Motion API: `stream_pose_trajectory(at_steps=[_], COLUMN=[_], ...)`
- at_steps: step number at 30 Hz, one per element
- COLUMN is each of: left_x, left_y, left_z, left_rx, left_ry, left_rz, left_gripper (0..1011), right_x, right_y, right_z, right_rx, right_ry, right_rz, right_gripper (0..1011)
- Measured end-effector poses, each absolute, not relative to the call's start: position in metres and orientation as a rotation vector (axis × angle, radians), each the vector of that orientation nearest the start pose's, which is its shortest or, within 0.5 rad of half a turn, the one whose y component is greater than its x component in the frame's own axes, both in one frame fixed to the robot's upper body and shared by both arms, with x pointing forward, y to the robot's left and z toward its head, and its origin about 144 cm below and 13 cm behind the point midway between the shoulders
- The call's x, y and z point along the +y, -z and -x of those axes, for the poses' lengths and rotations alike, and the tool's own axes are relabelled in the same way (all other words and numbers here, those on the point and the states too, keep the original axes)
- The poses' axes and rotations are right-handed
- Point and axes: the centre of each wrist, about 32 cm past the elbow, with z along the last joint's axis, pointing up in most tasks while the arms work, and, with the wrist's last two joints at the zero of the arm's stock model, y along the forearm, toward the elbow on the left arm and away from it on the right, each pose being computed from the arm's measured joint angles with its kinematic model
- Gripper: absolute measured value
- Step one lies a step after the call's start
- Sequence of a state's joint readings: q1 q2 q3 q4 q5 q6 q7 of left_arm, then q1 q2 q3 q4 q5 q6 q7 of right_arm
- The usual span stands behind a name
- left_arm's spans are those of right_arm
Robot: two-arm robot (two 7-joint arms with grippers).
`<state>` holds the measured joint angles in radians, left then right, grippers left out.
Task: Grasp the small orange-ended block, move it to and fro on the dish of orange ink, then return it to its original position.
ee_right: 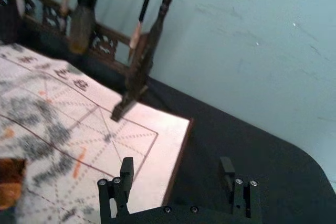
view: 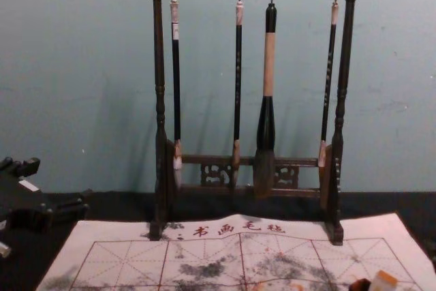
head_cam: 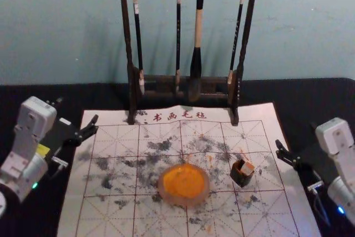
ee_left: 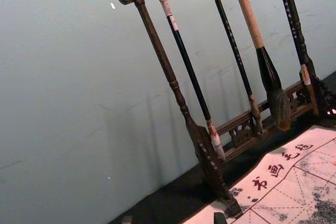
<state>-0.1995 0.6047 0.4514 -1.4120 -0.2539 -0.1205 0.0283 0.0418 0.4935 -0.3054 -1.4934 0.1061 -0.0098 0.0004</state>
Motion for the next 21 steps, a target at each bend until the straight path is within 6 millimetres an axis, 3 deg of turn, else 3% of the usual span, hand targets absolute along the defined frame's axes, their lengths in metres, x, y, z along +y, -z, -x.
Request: stream_pose_trajectory(at_steps=[7, 21], left_x=[0.3097, 0.3097], left_y=[-1.1397, -1.1398], left_z=[-0.4886, -0.4886], left_rx=[-0.285, -0.285], left_ry=[-1.248, -1.248], left_rz=[-0.305, -0.304], left_gripper=[1001, 1001], right_x=[-0.2909, -0.2914], right_y=[-1.1099, -1.1114], right_z=[-0.4578, -0.4576], right_rx=[-0.219, -0.224], right_ry=[1.316, 1.311], right_rz=[0.412, 0.412], right_gripper=[1000, 1000])
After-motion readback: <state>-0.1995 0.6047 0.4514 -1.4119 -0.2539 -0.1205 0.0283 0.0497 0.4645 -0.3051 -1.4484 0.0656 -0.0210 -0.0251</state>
